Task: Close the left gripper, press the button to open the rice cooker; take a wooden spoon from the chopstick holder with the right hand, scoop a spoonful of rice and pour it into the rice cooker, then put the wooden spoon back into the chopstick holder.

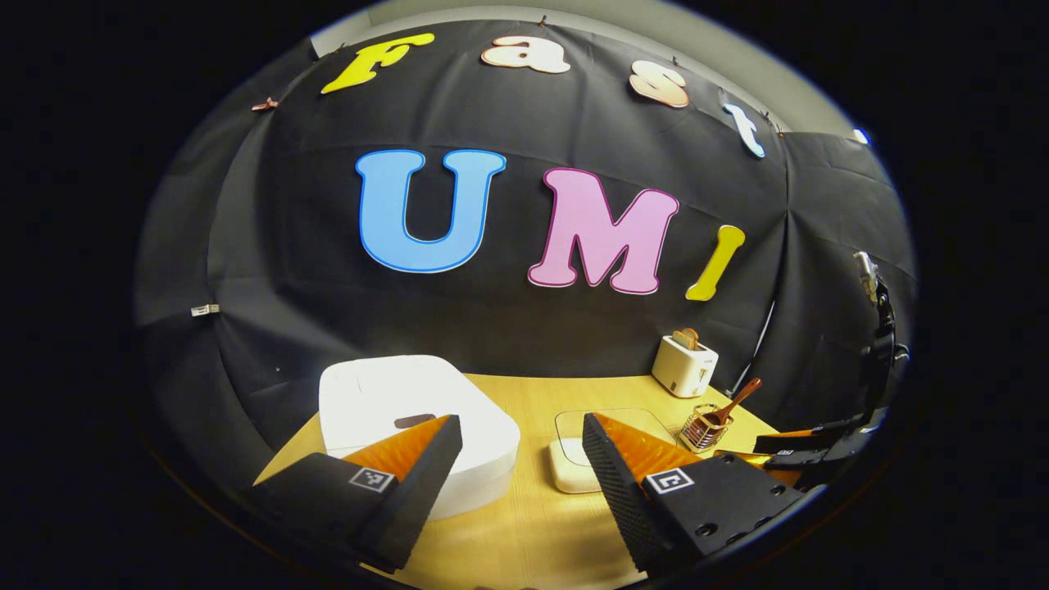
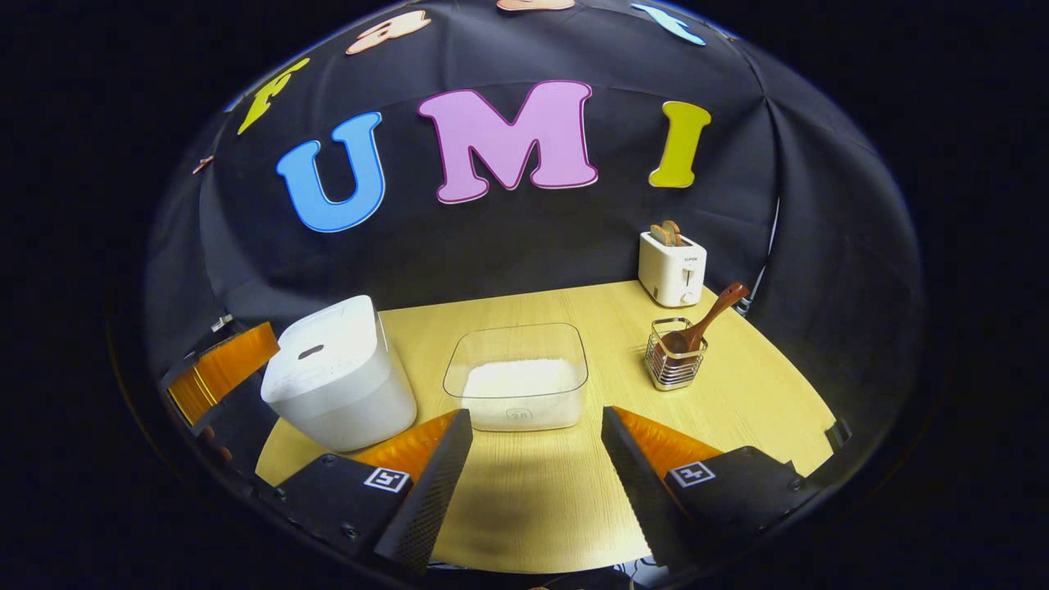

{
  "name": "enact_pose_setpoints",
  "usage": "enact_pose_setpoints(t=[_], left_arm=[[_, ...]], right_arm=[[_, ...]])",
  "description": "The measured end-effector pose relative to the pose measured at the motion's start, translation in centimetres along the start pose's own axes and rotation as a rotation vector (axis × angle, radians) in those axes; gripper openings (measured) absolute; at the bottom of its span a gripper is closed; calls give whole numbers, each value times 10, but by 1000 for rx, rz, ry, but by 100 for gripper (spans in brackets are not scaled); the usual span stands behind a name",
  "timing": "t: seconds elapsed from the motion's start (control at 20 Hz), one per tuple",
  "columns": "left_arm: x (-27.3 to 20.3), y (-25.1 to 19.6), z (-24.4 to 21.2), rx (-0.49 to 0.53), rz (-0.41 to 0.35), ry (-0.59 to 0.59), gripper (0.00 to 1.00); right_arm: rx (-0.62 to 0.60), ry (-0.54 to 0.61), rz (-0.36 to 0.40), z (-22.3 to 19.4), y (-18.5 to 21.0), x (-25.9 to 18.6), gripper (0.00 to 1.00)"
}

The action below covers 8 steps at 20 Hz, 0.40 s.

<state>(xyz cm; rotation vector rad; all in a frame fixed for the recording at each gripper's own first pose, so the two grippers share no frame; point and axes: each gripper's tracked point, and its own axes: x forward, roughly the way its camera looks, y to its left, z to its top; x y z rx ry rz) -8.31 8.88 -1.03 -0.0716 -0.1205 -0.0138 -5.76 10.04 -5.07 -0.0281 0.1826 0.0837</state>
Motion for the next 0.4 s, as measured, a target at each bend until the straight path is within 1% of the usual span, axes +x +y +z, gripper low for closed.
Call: enact_pose_setpoints(t=[0.25,0.4], left_arm=[[1,4,-4,-13,13,7,95],[0,6,-13,-17,22,29,95]], right_arm=[[27,1,-11,-1,-7,1,98],[34,19,-16,-9,-9,5,99]])
